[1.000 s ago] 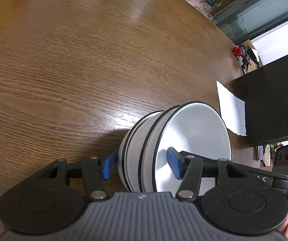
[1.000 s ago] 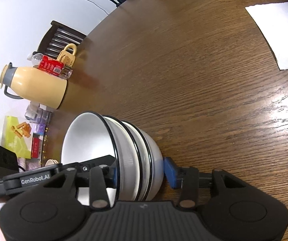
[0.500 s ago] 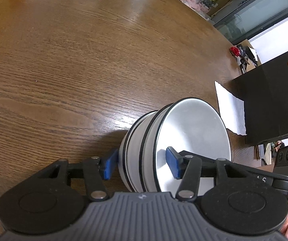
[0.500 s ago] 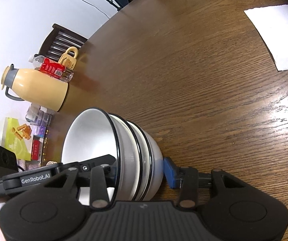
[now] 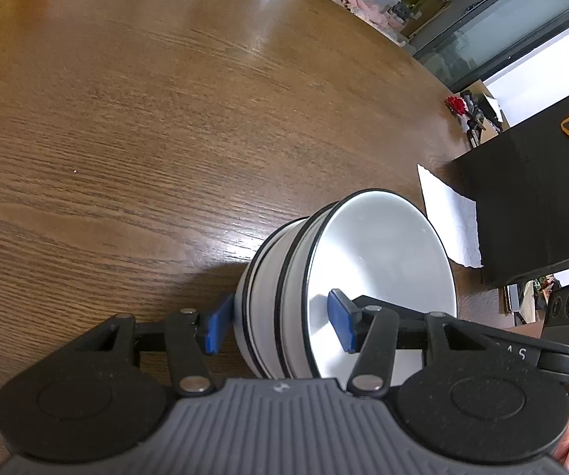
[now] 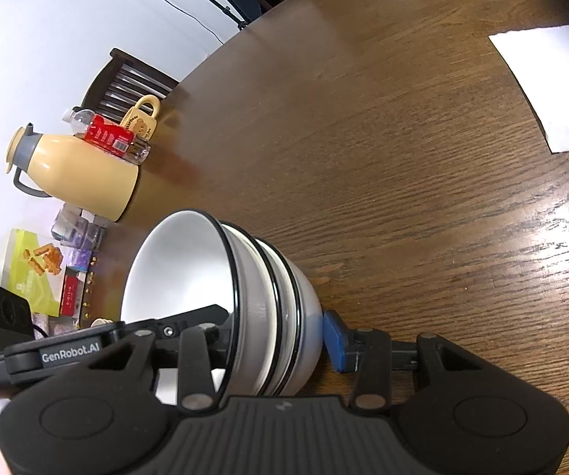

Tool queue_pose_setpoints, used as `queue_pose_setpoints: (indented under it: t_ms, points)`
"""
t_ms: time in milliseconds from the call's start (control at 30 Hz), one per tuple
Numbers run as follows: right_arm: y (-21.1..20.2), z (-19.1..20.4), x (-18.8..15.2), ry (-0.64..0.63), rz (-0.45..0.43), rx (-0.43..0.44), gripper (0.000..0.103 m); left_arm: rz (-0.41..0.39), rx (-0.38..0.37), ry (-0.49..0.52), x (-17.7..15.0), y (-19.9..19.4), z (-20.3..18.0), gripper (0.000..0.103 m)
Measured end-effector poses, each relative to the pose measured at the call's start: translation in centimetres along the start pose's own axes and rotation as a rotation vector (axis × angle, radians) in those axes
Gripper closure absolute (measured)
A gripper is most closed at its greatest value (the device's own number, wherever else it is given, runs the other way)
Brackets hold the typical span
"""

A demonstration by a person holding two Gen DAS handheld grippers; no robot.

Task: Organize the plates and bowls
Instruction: 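Lift the white bowl stack with both grippers, then carry the bowl stack with both grippers over the cream plate stack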

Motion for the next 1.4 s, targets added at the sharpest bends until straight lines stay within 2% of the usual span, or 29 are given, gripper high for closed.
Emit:
queue_pose_setpoints:
  t_ms: [300, 600, 1400]
  points:
    - [-0.4, 1.9, -0.2, -0.028, -0.008, 0.006, 0.062, -0.029, -0.005, -0.004, 0.1, -1.9, 0.7, 0.05]
    - [0.2, 5.8, -0.7, -0.075, -0.006, 0.022, 0.062, -0.074, 0.001, -0.021, 0.1, -5.1, 2.7, 0.05]
    - [5.0, 17.6, -3.8, -0.2, 0.058, 0.076, 0.062, -0.182, 0.051, -0.124, -1.3, -14.0, 10.7, 0.05]
Point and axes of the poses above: each gripper's, at about its wrist camera, not at the fingertips, and y roughly the way its jaws point, z to its left, x to its top, the point moved 4 cm from there along y, roughly the way its jaws point, and after that the axes turned 5 degrees about -x, right-handed, at the moved point
